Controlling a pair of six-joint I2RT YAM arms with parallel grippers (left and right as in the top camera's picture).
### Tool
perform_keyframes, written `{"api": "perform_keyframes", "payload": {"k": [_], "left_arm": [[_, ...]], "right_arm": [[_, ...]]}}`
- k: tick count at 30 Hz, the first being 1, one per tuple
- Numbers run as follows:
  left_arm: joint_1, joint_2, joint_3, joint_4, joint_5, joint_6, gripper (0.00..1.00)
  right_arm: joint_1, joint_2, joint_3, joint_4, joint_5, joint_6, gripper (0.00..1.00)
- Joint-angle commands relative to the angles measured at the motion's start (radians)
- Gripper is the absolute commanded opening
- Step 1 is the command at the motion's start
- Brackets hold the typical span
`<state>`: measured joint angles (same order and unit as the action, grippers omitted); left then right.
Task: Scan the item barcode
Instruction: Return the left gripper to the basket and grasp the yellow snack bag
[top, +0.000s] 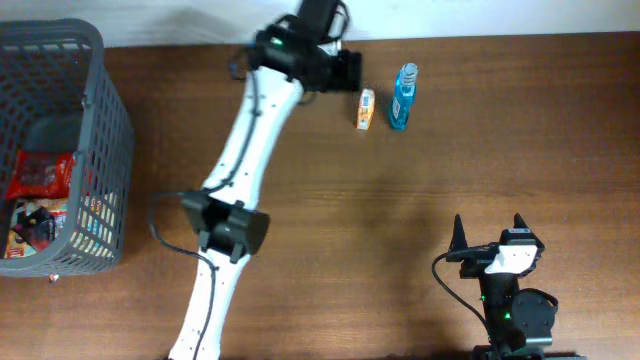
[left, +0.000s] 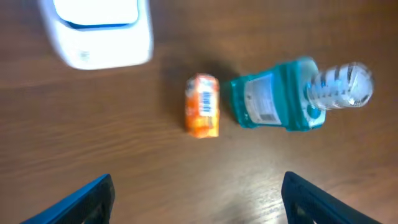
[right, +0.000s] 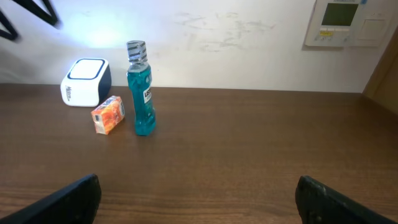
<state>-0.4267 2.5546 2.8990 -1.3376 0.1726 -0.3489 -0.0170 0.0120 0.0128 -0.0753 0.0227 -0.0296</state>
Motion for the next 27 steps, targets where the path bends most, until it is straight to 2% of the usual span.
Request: {"api": "perform_keyframes", "payload": {"k": [1,5,8,12,15,18,22,27], "left_arm": [[0.088,-0.102,0.142,-0.082,0.006,0.023,0.84],[0.206,-0.174,0.243,-0.164,-0.020,0.120,0.87],[0.312,-0.248,0.240,-0.198,-0.103,0.119,0.89],[0.529,-0.307,0.240,-0.241,-0.231,0.119,0.91],[0.681,-0.307,0.235,-0.288,-0.233,0.109,0.95],[0.809,-0.304,0.214,-0.350,-0.229,0.043,0.97],[0.928,-0.303,0.130,-0.350,-0.214,0.044,0.99],[0.993,-0.303,-0.056,-0.350,-0.219,0.051,0.99]], "right_arm": [[-0.005,-0.006,-0.007,-0.004,0.012,0.000,0.98],[-0.005,-0.006,-0.007,-0.004,0.012,0.000,0.99],[-0.005,-0.006,-0.007,-0.004,0.012,0.000,0.99],[-0.005,-0.006,-0.007,-0.004,0.012,0.000,0.98],[-0.005,-0.006,-0.007,-0.004,0.012,0.000,0.98],[-0.005,-0.006,-0.007,-0.004,0.012,0.000,0.99],[-0.005,-0.006,-0.007,-0.004,0.012,0.000,0.98],[-0.005,-0.006,-0.007,-0.004,0.012,0.000,0.99]]}}
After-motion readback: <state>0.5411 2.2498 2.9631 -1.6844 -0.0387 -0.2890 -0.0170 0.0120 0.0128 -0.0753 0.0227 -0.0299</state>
